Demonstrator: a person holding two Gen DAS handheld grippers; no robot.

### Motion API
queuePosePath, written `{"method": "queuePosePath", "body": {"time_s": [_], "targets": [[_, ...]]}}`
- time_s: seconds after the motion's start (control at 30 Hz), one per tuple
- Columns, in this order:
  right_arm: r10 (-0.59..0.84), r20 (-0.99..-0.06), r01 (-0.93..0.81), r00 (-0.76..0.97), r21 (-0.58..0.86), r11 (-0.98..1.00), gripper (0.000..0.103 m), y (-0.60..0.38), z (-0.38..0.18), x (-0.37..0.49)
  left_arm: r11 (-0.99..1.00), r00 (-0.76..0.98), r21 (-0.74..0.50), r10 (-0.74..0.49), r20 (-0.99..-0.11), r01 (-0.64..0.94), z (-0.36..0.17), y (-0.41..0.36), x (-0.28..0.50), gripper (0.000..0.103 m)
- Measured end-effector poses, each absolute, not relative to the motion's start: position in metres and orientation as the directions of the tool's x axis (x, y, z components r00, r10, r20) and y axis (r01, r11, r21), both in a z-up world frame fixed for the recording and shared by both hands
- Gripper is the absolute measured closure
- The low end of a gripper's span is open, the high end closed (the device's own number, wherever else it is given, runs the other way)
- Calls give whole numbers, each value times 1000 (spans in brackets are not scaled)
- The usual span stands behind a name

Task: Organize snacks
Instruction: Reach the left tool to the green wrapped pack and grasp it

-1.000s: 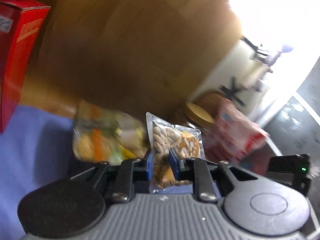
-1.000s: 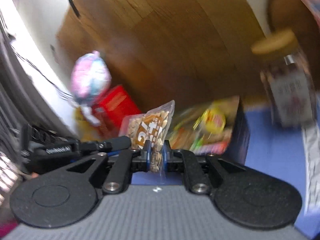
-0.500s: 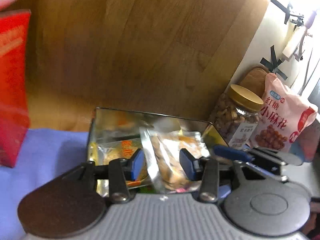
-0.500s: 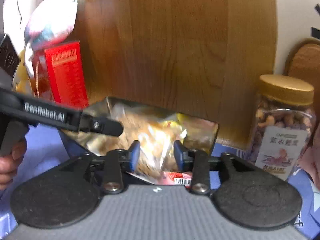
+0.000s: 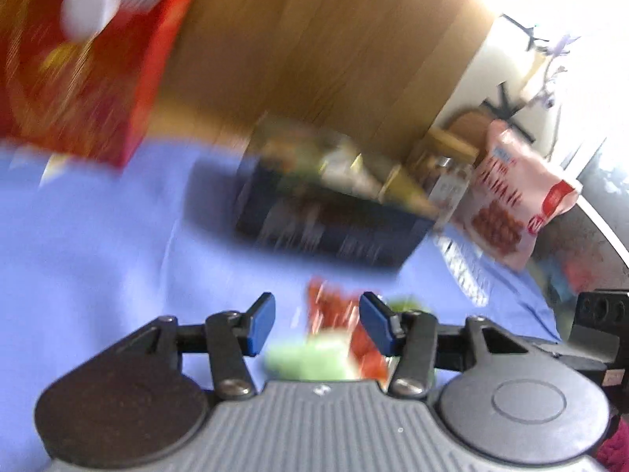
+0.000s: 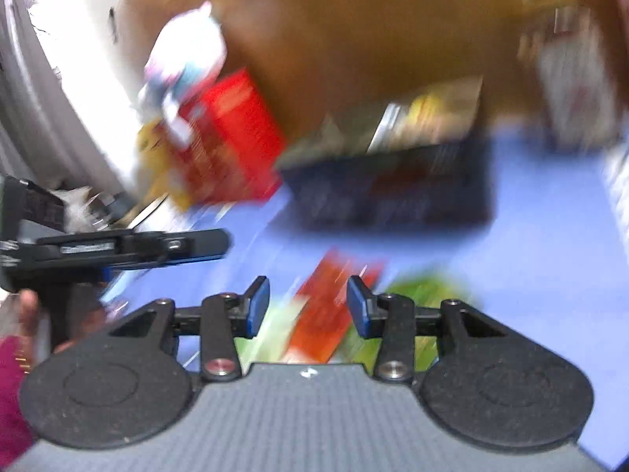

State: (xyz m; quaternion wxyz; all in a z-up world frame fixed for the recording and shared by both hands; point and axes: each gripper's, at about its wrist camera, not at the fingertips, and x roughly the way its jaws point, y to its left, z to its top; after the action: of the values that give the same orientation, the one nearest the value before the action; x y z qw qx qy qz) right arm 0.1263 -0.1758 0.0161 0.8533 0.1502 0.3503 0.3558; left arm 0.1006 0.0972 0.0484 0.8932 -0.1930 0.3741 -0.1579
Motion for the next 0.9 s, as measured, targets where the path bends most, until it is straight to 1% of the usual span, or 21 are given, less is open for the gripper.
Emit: {"method": "queuePosePath", "body": {"time_s": [0.07,0.13,0.2,0.23,0.3,0.37,0.43,0.47,0.53,0.63,0.67,0.73,0.9], "targets": [[728,-504,-528,465,502,685,57,-169,9,110,844,647,-524,-463,-606,113,35,106,85,55],[725,-522,-574,450,452,682,57,-158,8,94,810,622,-576,-507,-596,108,25,107,76,55],[711,-548,-604,441,405,687,57,-145,6,87,806,613,-584,-512,-602,100,19,103,74,55],[713,-560,-616,423,399,679,57,-138,5,86,803,607,-588,-515,-606,94,16,100,76,58],[713,-574,-622,403,399,674,56,-129,0,86,788,593,-609,-531,-605,84,9,93,78,59],[690,-581,-613,430,373,696,57,-124,2,82,808,609,-584,-504,-612,83,11,88,74,59],[701,-559,-614,444,380,692,57,-127,9,76,785,611,-615,-523,-594,75,11,90,70,59],[702,-550,-616,452,377,692,60,-129,13,73,755,602,-651,-559,-570,84,9,93,68,57],[726,-525,-638,444,383,668,61,-130,18,66,721,606,-688,-584,-540,82,10,97,63,55],[724,-505,-671,469,329,664,60,-122,27,55,692,623,-718,-595,-508,74,10,104,58,54],[722,-506,-678,471,316,664,61,-118,28,53,688,624,-723,-594,-508,65,9,106,56,54],[728,-519,-677,448,335,656,61,-114,25,55,689,629,-723,-588,-509,60,8,112,51,55],[707,-551,-671,444,319,669,59,-114,16,53,701,640,-709,-579,-505,75,11,119,42,54]]}}
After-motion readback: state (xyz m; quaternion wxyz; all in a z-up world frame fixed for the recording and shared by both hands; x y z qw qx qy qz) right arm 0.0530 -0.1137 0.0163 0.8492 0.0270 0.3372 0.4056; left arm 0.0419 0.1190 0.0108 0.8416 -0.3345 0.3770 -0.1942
